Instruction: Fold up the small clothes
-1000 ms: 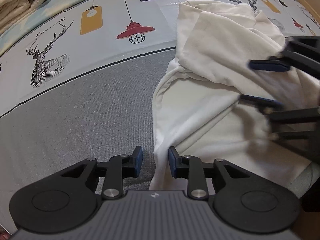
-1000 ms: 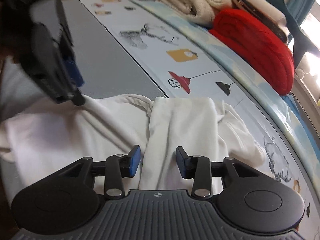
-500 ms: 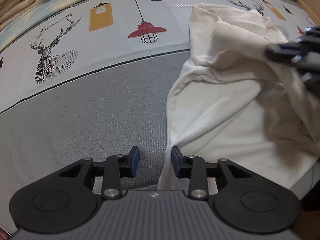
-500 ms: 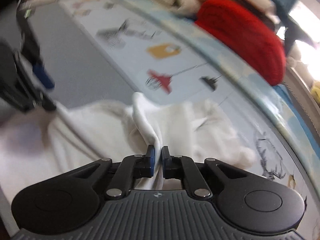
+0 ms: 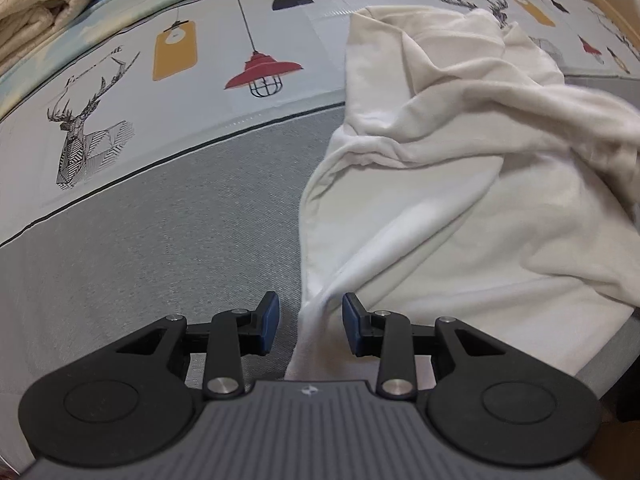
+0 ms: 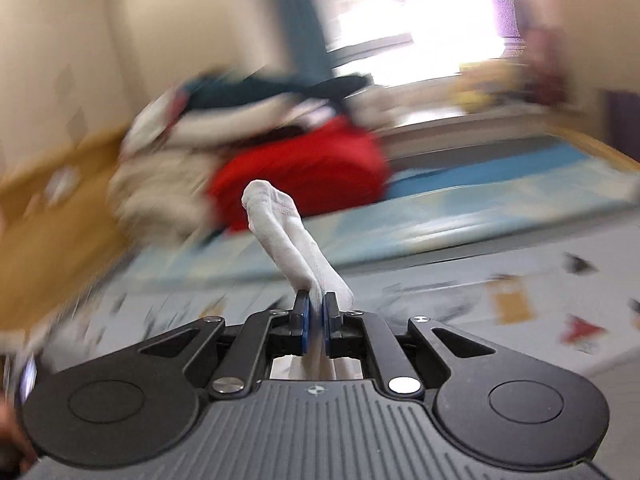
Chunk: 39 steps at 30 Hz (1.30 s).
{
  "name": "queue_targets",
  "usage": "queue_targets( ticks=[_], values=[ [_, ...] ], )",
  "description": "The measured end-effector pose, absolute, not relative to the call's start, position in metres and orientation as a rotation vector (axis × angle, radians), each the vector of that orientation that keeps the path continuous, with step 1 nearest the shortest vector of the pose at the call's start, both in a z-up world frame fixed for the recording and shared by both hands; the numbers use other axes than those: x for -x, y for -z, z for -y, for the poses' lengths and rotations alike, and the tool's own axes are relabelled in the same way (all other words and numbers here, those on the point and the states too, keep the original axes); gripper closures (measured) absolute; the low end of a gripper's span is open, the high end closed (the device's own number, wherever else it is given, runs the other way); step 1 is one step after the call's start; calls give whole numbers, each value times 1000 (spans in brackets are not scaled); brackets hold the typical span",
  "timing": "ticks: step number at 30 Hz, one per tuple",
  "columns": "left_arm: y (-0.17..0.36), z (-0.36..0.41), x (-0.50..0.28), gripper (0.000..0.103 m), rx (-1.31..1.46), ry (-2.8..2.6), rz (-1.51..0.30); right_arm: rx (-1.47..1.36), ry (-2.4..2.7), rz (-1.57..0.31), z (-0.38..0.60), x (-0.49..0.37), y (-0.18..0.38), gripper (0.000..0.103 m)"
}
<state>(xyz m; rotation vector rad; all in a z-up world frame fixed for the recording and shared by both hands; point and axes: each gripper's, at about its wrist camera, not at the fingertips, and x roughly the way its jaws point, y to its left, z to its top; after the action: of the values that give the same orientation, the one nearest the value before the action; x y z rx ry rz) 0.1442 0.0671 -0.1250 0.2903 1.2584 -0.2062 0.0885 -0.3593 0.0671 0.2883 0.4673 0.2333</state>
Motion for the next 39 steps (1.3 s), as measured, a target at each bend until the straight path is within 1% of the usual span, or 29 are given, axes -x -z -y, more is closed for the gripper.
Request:
queue_targets(
  ticks=[4,9,11,15,20,23,25,26,28,29,30,31,32,33,39],
  values=[
    [126,-65,-145,64,-308,215,-1259,-380,8,-431,446,-86,-58,97],
    [131,-61,-147,64,-328,212,-1277,-494,296,-441,527,-84,-25,97],
    [132,-59,-147,64,-328,217,-1280,-532,370,-457,543,-87,-11,97],
    [134,-54,-149,64,-331,229,-1285,-517,441,-480,561,-91,9,103],
    [136,-52,-151,64,-333,237,-1291,-541,469,-408,570,-94,10,103],
    [132,-53,-153,64,-320,245,-1274,-535,445,-450,574,-95,16,103],
    [125,-54,-156,64,-292,251,-1253,-548,396,-502,576,-94,18,99],
    [121,-55,-158,64,-274,250,-1242,-536,371,-533,570,-98,19,99],
    [113,-55,-161,64,-237,250,-1211,-515,281,-577,552,-108,21,95],
    [109,-55,-162,64,-223,251,-1192,-511,217,-603,540,-113,21,91],
    [105,-53,-162,64,-208,255,-1169,-498,148,-637,526,-118,22,81],
    [102,-51,-163,64,-200,260,-1156,-479,74,-675,510,-122,24,75],
    [100,-49,-163,64,-194,264,-1142,-458,0,-721,492,-128,29,64],
    [97,-46,-163,64,-189,269,-1129,-433,-82,-768,471,-133,34,60],
    [92,-31,-160,64,-186,297,-1101,-151,-387,-971,362,-147,67,58]
  ],
)
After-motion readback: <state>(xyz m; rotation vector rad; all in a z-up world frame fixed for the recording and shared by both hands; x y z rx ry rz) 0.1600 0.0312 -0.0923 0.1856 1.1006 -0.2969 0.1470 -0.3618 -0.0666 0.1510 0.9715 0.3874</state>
